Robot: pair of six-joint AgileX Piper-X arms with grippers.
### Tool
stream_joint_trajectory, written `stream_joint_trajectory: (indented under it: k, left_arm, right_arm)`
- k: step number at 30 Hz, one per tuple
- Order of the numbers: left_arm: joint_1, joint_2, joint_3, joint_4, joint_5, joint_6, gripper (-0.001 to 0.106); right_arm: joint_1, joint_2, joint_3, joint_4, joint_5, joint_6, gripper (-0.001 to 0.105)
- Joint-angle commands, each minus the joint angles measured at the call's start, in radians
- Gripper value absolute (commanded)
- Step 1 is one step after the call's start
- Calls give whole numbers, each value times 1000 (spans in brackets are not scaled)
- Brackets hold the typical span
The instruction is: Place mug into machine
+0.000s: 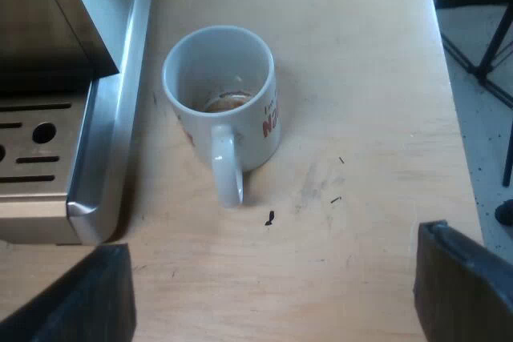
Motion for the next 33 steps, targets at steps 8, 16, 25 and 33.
stream_joint_trajectory:
  k: [8, 16, 25, 33]
  left_arm:
    - [-5, 87, -7, -74, -16, -19, 74]
    - [-5, 87, -7, -74, -16, -19, 74]
    - [-5, 87, -7, -74, -16, -19, 74]
    - [-5, 87, -7, -74, -16, -17, 74]
  right_arm:
    - [173, 65, 50, -160, 141, 61, 72]
    - [214, 111, 189, -349, 164, 179, 72]
    - [214, 133, 364, -566, 168, 196, 69]
    - [214, 135, 561, -900, 168, 190, 69]
